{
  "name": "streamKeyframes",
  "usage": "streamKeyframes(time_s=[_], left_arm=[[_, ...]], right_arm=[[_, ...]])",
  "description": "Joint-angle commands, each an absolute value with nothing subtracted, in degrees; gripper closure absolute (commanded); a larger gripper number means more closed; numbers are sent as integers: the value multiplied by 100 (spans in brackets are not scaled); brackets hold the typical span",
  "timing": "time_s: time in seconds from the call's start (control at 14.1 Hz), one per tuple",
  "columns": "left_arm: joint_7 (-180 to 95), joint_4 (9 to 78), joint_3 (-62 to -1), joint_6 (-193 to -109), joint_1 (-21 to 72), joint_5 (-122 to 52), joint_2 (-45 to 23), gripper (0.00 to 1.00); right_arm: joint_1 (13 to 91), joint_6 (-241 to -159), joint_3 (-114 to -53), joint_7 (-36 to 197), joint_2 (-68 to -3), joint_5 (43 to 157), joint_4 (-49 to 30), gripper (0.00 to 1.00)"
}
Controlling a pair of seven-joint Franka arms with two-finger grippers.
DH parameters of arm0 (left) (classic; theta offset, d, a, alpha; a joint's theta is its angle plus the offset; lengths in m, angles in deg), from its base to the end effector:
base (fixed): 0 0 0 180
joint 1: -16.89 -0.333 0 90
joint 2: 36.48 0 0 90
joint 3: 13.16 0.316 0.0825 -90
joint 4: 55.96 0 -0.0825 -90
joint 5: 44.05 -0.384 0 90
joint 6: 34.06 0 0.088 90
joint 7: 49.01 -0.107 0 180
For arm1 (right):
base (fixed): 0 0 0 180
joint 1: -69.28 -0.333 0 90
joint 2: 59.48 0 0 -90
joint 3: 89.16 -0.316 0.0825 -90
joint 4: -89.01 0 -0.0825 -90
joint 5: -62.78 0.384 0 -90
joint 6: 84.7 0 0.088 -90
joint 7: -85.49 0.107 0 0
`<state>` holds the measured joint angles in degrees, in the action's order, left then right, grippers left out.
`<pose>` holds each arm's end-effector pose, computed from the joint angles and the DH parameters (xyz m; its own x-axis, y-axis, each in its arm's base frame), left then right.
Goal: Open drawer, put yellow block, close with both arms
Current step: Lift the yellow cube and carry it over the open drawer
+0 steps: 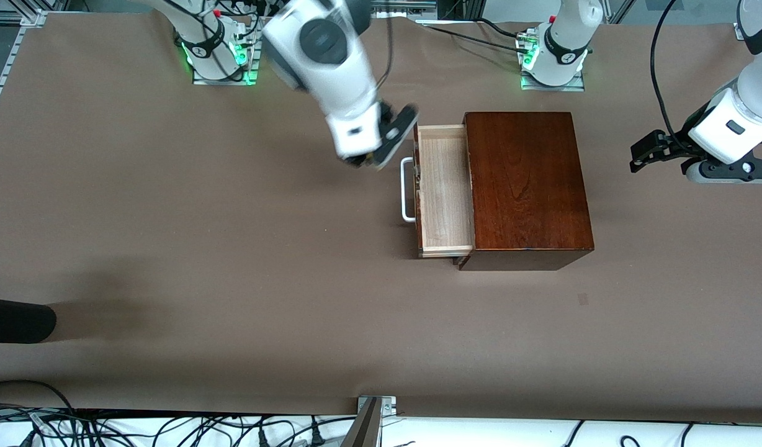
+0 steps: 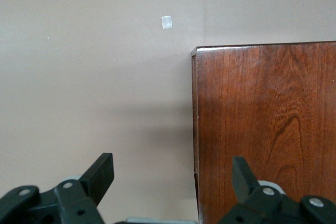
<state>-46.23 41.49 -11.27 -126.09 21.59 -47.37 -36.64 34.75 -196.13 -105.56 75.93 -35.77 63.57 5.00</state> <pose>0.5505 -0.0210 0.5679 0.9960 -0.0025 -0.0888 -0.0080 -0.9981 -0.0617 0.4551 0.5141 0.4594 0.5224 0.8470 0.0986 0.8515 -0.5122 -0.1118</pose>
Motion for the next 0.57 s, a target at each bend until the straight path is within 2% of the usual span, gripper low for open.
streamKeyframes(time_s=[0.0,0.28,0.5], left_arm=[[-4699,4168,-1114,-12582,2155,-4598,-3700,0],[-4699,4168,-1114,-12582,2155,-4598,-3701,0],[-4708,4168,-1114,-12582,2155,-4598,-3701,0]], right_arm=[[2800,-19562,-10524,7573,-3145,5762,1252,100],[1947,-19658,-10515,7512,-2557,4884,1754,100],[1743,-19755,-10515,7197,-2047,4521,2166,100]])
